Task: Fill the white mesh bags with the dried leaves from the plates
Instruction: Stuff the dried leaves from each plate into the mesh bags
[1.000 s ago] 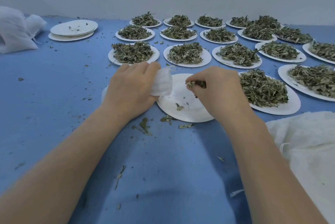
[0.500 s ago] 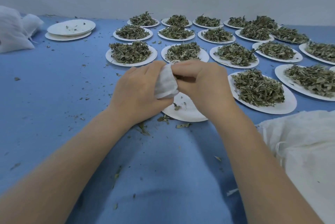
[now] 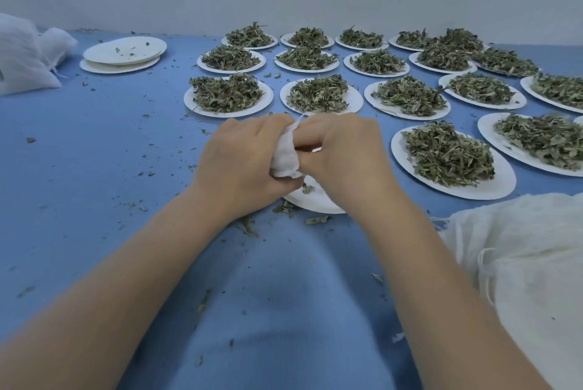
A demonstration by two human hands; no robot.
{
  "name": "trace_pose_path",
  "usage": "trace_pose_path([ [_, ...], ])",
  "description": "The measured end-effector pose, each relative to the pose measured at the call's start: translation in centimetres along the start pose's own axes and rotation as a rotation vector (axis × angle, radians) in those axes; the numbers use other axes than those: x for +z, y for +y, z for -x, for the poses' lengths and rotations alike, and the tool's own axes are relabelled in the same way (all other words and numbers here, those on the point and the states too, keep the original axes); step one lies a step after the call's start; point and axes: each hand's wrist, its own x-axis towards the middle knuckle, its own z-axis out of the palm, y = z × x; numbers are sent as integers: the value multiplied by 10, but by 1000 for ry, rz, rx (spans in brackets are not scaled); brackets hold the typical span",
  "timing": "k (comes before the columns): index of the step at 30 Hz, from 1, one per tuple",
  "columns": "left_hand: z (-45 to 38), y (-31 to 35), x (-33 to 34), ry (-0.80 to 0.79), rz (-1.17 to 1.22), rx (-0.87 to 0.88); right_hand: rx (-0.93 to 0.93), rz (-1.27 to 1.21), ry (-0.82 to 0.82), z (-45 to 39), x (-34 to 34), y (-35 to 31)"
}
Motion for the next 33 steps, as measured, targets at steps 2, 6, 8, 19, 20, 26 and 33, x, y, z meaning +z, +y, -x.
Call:
trace_pose_path([
  [2, 0, 4, 1, 23, 46, -37, 53, -55, 54, -1, 6, -3],
  [6, 0, 7, -1, 60, 63, -66, 73, -45, -136, -4, 2, -5],
  [8, 0, 5, -2, 60, 22, -65, 54, -126, -290, -4, -7, -2],
  [19, 1, -13, 1, -5, -38, -120, 192, -341, 33, -2, -23, 21],
  [20, 1, -13, 1, 3, -47, -112, 220, -201, 47, -3, -20, 24],
  [26, 2, -17, 2, 53, -93, -64, 284, 419, -287, -8, -2, 35],
  [33, 3, -18, 3, 80, -98, -38, 280, 386, -235, 3, -8, 29],
])
